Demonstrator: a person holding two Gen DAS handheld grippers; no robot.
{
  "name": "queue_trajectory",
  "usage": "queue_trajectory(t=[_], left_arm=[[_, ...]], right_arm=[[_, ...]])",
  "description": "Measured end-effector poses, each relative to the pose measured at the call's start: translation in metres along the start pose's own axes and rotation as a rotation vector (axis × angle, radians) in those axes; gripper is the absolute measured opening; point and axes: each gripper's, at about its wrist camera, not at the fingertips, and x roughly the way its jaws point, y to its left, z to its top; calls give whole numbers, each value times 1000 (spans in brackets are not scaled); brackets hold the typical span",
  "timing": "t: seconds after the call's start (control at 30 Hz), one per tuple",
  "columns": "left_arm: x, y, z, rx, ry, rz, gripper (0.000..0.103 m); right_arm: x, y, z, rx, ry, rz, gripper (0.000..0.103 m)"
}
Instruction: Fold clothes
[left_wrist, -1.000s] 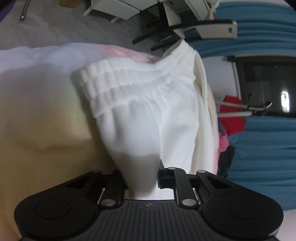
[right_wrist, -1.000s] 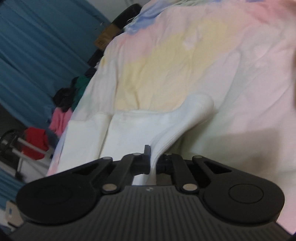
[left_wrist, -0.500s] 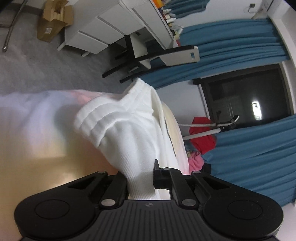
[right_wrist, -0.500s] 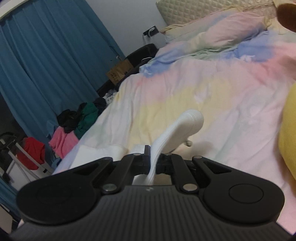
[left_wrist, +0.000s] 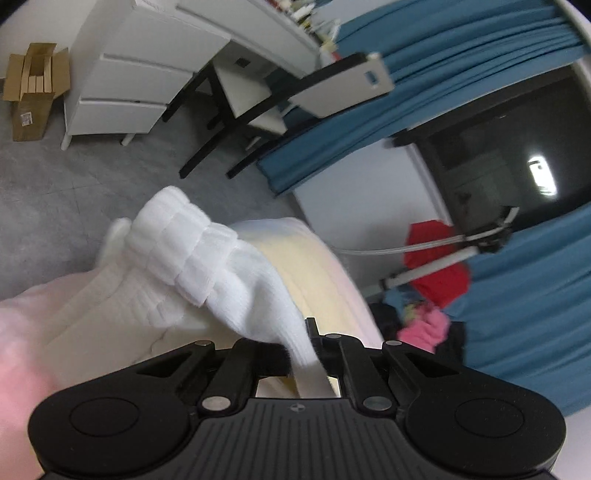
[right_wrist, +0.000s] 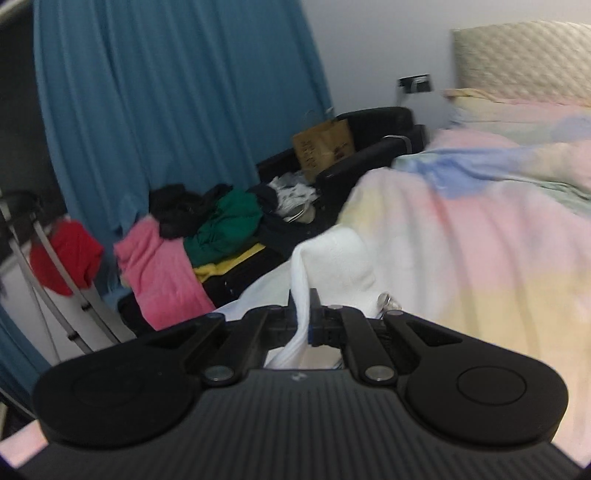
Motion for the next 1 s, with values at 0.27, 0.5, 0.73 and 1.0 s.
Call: queue_trajectory(t=[0.27,0.5,0.73,1.0], left_arm=[[117,-5,8,90,48,139,12],[85,-15,-3,180,40,68,59],[3,18,-67,106,-14,-42,82],[-30,84,-122,-169,67,-43,83]], right_arm=[[108,36,-52,-81,141,-84,9],[66,27,-43,-122,150,26,46],[-44,-44,-61,185,208,250,61],[-92,-135,-148,588,480,379,64]])
